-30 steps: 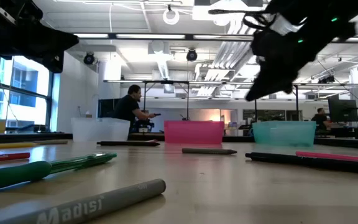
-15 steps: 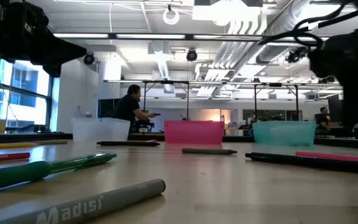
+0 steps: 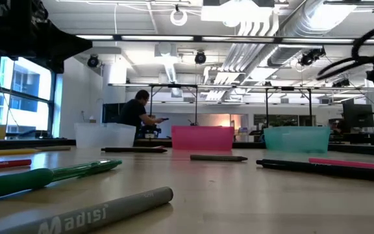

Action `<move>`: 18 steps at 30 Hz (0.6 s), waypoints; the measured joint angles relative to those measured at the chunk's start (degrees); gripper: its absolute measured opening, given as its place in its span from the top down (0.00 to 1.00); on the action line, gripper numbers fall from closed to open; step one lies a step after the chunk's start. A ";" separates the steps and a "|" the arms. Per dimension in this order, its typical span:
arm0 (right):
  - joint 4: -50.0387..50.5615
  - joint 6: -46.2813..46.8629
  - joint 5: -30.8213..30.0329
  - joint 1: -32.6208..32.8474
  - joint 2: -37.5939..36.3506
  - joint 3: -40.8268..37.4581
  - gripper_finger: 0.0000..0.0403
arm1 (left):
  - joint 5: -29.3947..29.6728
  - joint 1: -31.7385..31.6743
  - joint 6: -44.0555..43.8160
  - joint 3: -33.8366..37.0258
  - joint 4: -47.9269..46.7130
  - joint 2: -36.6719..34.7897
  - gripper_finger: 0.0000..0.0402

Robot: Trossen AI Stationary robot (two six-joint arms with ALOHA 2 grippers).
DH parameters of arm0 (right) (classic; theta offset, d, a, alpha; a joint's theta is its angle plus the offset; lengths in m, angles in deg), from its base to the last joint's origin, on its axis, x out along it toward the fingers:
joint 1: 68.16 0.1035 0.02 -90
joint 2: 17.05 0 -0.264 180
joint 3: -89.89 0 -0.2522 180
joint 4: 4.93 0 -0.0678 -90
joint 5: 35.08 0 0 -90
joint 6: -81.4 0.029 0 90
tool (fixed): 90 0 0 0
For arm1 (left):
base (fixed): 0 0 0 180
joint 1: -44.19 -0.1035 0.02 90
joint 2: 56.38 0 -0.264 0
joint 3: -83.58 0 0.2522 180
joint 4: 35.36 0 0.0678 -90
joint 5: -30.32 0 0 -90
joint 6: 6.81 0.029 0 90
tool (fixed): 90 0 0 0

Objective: Sort crayons/erasers/pens/pencils in bins
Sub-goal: Put the blue crayon into the transparent bin

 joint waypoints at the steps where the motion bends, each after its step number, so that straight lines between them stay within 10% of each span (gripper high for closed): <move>1: 0.92 0.84 0.06 0.42 0.00 0.00 0.72 | 0.44 0.00 -0.01 0.00 0.10 0.00 1.00; 18: -2.27 2.05 0.49 0.99 8.86 0.00 0.76 | 1.36 -0.02 -0.96 0.00 1.69 0.00 1.00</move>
